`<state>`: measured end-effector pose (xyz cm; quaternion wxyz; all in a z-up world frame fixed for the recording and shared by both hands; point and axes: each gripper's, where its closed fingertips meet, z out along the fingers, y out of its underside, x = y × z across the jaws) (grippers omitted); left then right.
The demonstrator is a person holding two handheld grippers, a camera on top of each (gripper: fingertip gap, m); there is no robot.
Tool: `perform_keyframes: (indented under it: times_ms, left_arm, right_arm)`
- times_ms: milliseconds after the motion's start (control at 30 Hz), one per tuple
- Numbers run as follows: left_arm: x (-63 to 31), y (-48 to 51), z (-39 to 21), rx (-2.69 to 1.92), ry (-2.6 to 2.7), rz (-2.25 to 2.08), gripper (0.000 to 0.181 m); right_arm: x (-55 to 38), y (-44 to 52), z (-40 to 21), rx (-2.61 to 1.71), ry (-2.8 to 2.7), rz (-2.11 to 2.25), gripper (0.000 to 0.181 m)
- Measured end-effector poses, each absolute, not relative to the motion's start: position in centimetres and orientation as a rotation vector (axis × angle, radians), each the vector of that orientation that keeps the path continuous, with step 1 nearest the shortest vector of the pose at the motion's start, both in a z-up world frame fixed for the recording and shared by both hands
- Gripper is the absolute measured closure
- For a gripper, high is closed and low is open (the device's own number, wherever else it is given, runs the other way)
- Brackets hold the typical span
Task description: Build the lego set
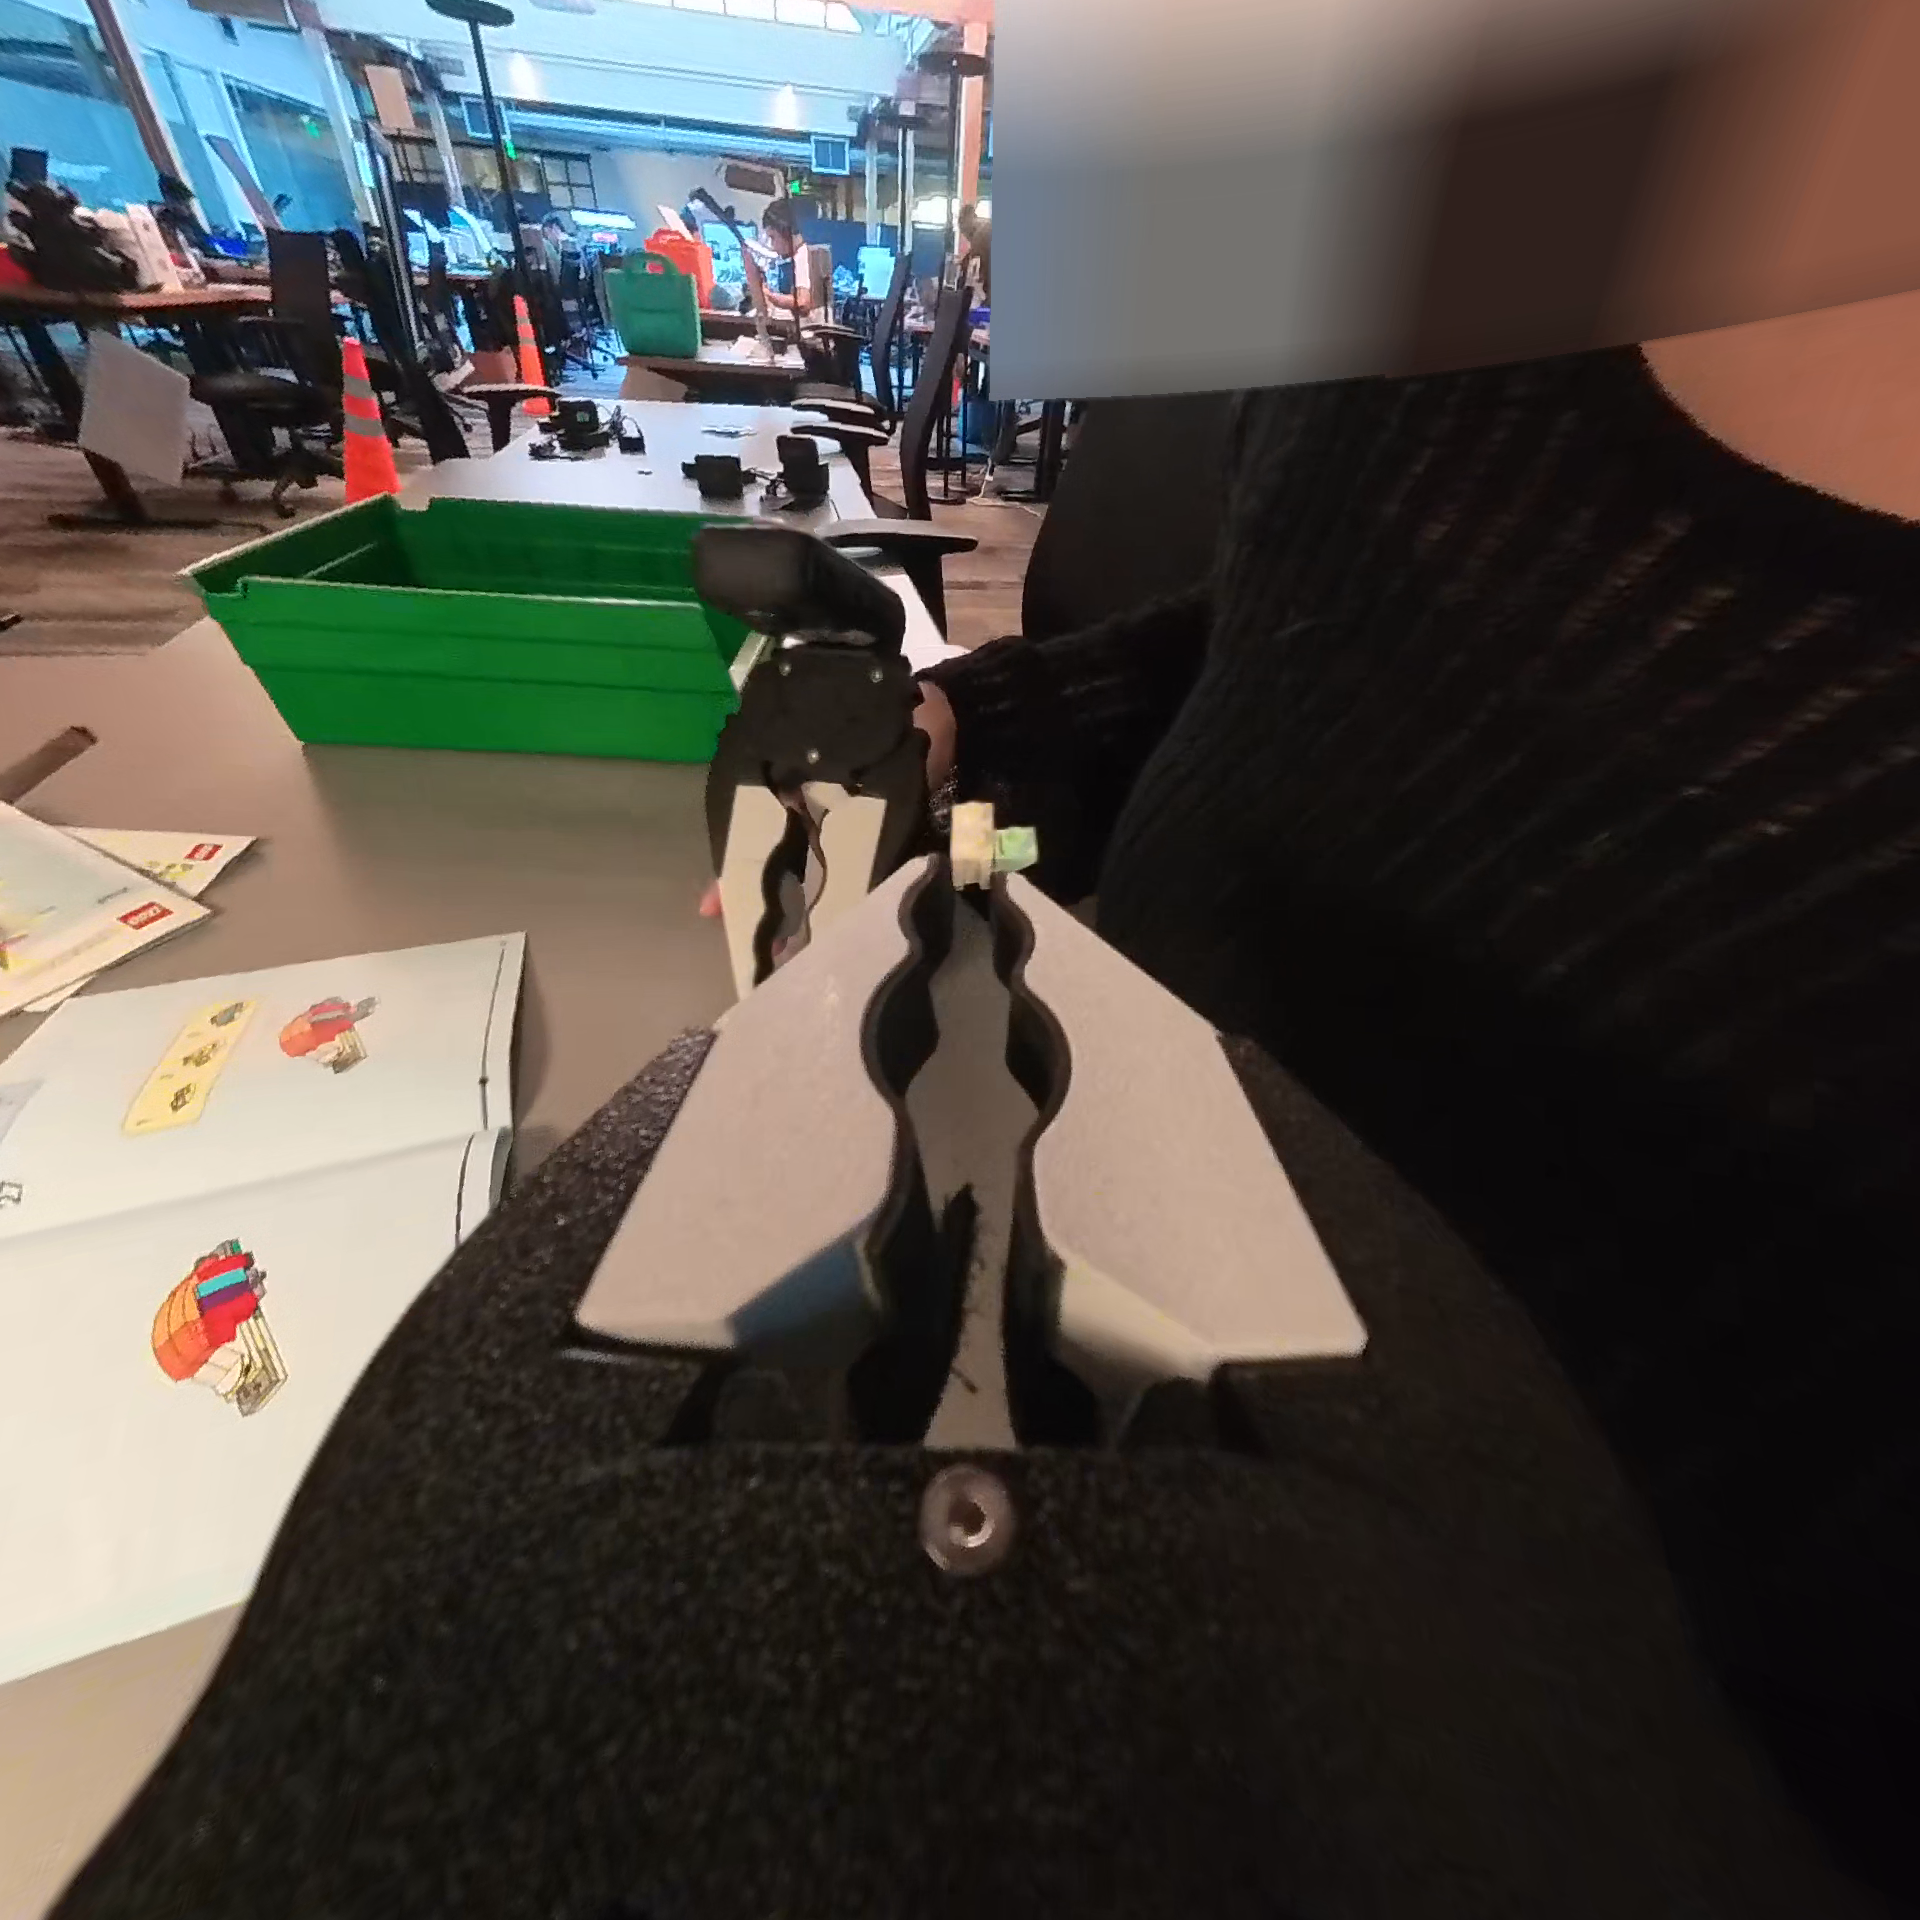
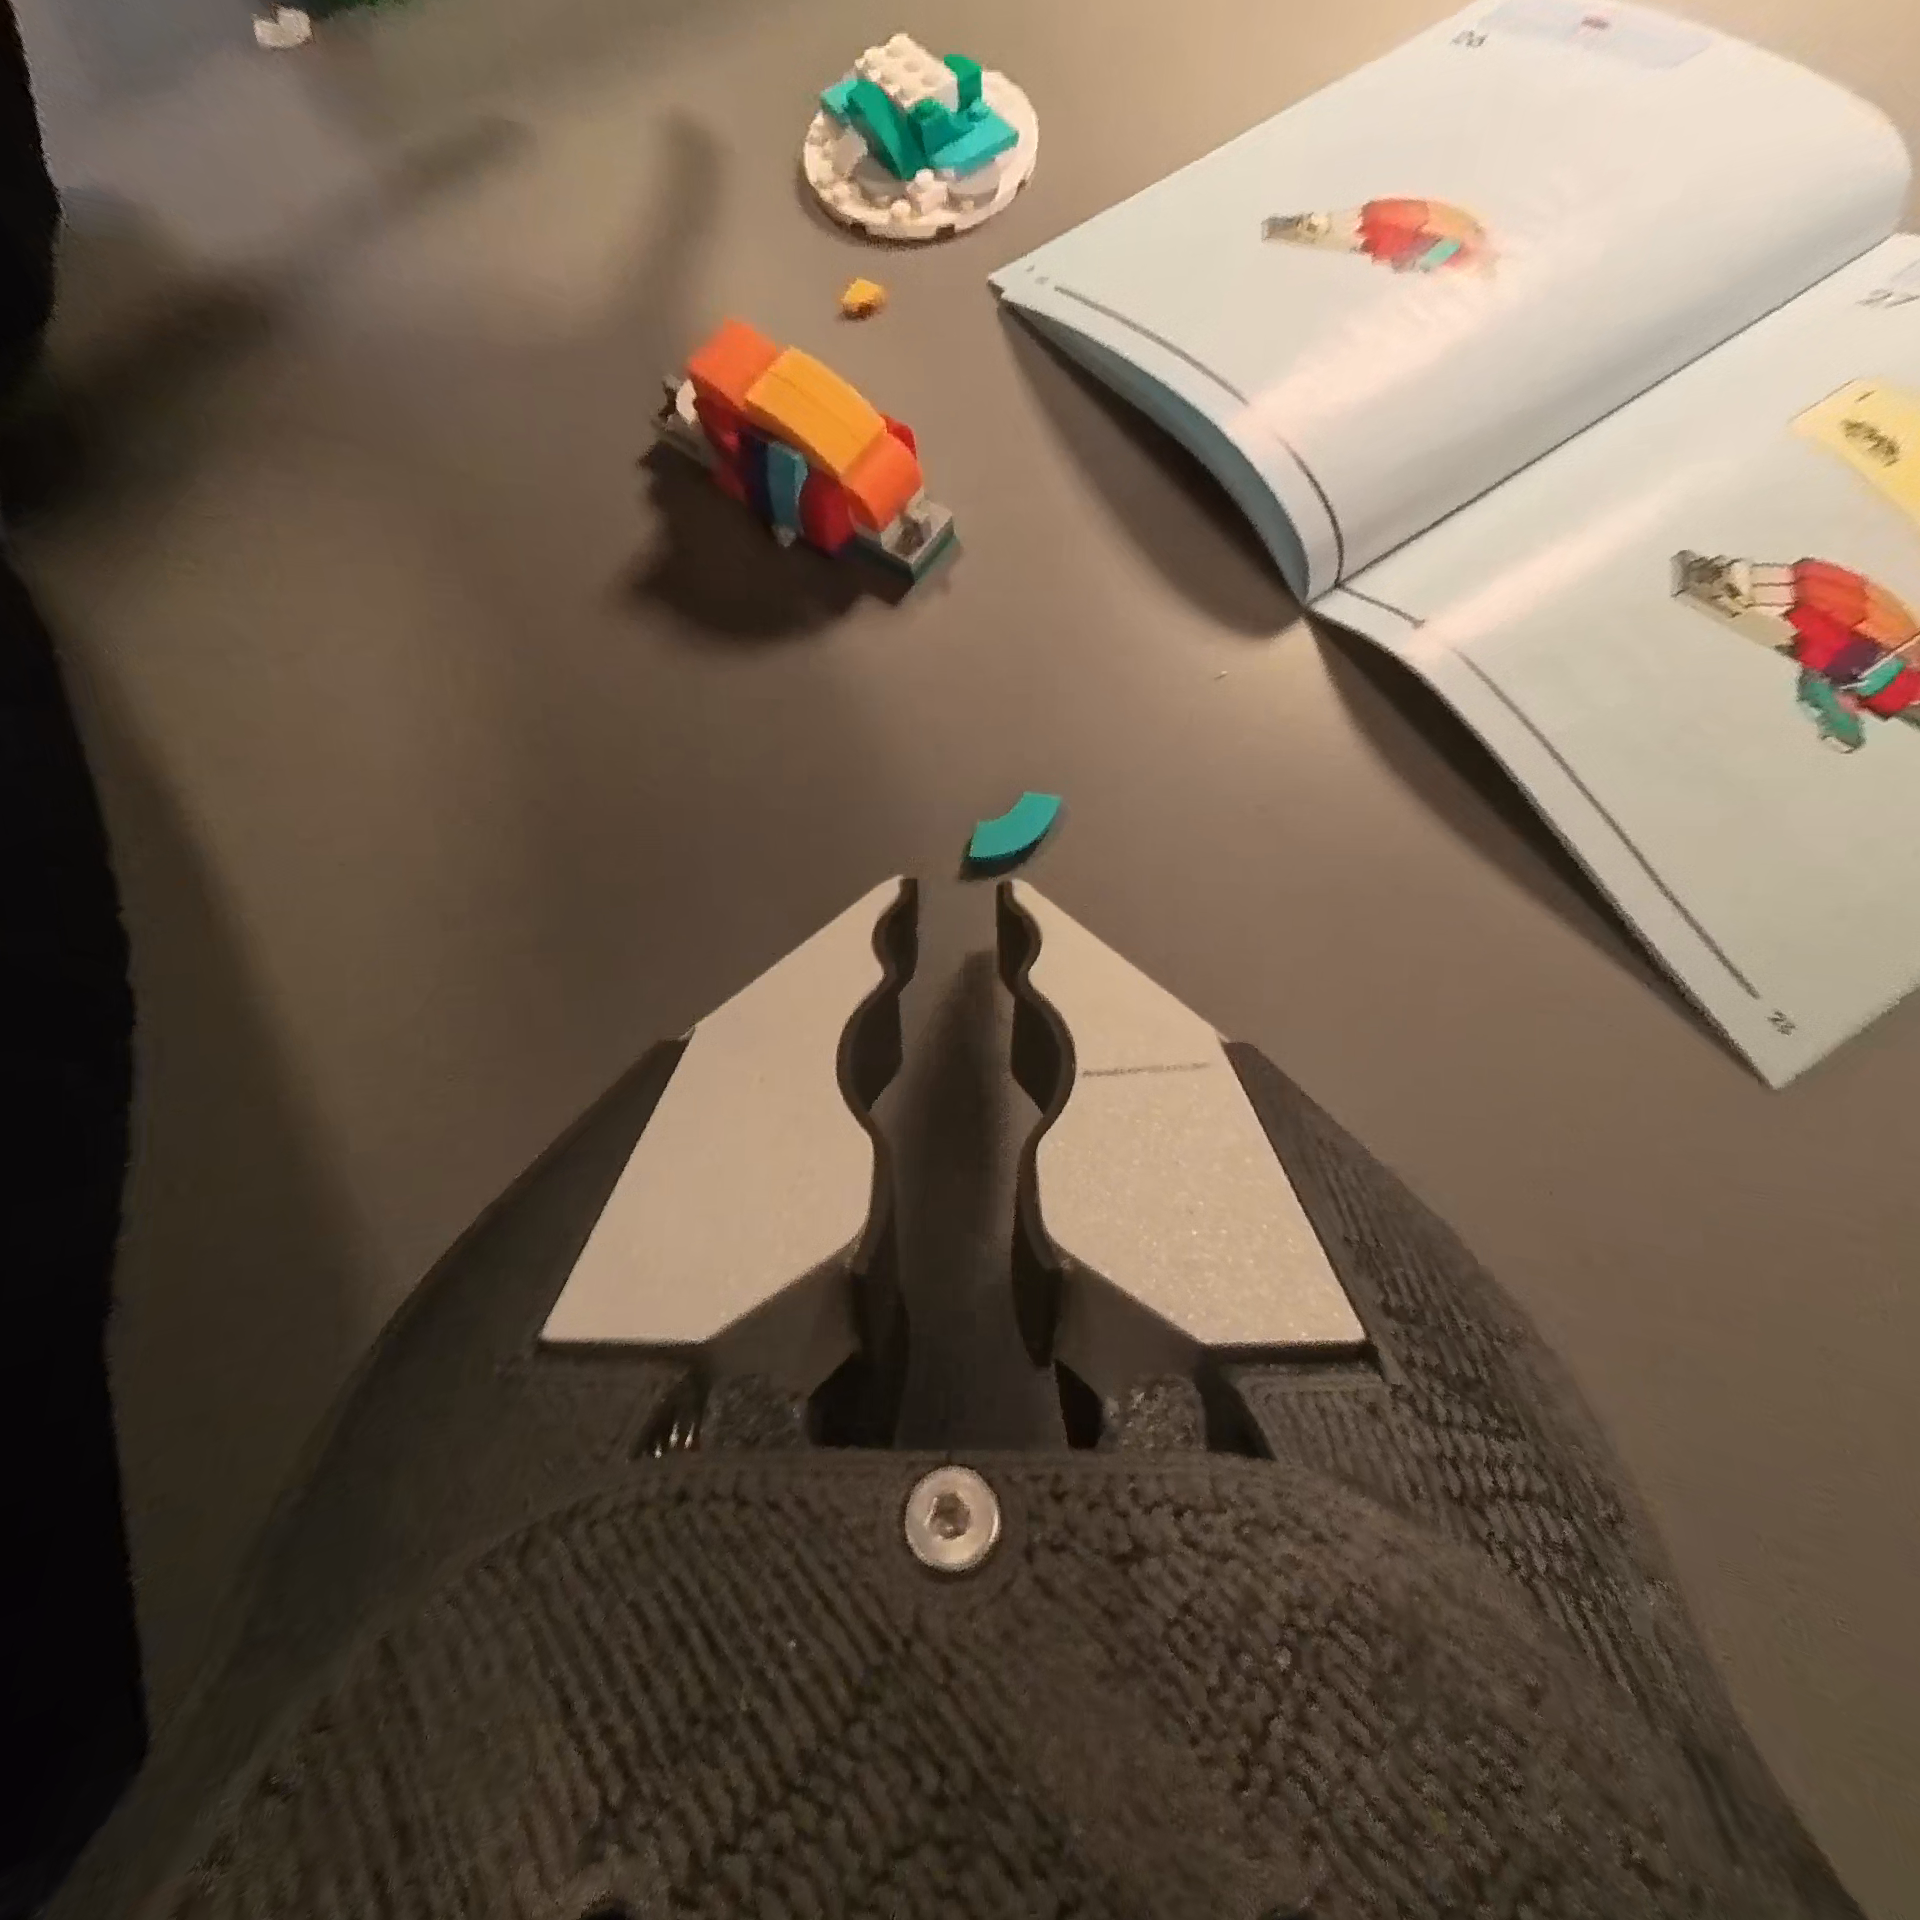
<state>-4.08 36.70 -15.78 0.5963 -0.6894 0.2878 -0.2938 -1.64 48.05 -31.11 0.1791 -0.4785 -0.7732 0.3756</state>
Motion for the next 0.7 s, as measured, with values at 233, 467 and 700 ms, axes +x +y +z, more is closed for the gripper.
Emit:
perform_keyframes:
  times_ms: [233, 467, 700]
  left_arm:
    - [-4.8, 37.1, -17.3, -1.67, 0.63, -0.657, 0.177]
    - [-4.8, 36.7, -20.2, -1.806, 0.63, -0.619, 0.177]
    - [-4.0, 35.0, -22.3, -1.882, 0.62, -0.659, 0.177]
  right_arm:
    - [-2.1, 46.8, -31.7, -1.332, -2.217, 1.032, 0.167]
    - [-3.3, 46.5, -30.9, -1.265, -2.136, 1.055, 0.166]
    - [-3.6, 47.9, -30.8, -1.15, -2.185, 1.081, 0.147]
